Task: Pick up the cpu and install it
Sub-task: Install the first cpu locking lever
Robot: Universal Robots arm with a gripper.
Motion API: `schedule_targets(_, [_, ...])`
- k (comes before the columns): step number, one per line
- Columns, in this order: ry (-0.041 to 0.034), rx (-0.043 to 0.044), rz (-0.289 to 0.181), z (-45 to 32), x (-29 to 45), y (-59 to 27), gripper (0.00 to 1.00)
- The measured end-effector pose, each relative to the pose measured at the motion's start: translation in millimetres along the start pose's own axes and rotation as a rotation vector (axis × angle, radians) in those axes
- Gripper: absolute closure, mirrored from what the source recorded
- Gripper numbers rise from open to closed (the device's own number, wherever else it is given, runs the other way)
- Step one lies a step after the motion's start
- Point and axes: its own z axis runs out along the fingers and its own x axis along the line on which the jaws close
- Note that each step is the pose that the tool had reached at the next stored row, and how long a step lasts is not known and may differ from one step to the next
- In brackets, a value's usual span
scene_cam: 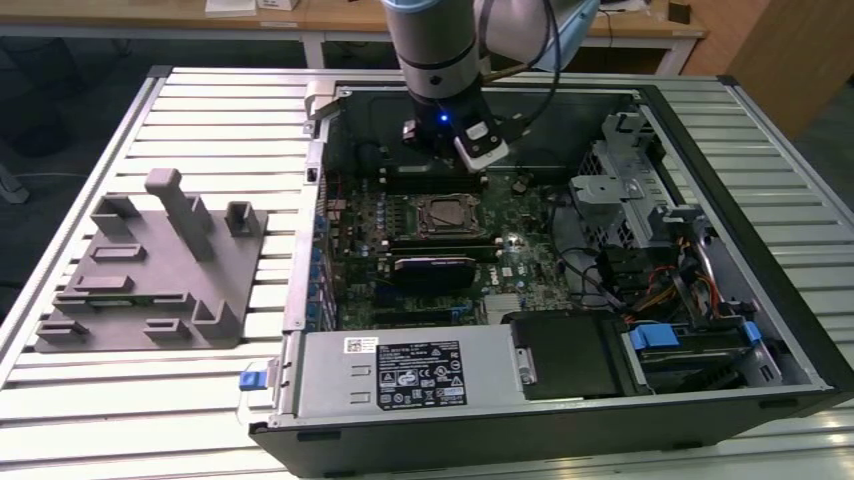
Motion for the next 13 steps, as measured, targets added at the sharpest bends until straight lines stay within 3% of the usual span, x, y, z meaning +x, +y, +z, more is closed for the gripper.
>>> schedule_targets(6, [0.0113,0.0715,-0.012,1.8,-5.1,1.3,0.89])
schedule_targets(7, [0.0157,0.0827,-0.013,2.1,-6.2,1.4,0.89])
schedule_targets(8, [0.0252,0.1063,-0.016,2.6,-8.3,1.7,0.89])
schedule_targets(9, [0.0311,0.1201,-0.017,2.9,-9.5,1.8,0.89])
schedule_targets(13, [0.0499,0.1675,-0.022,3.9,-13.6,2.3,0.89])
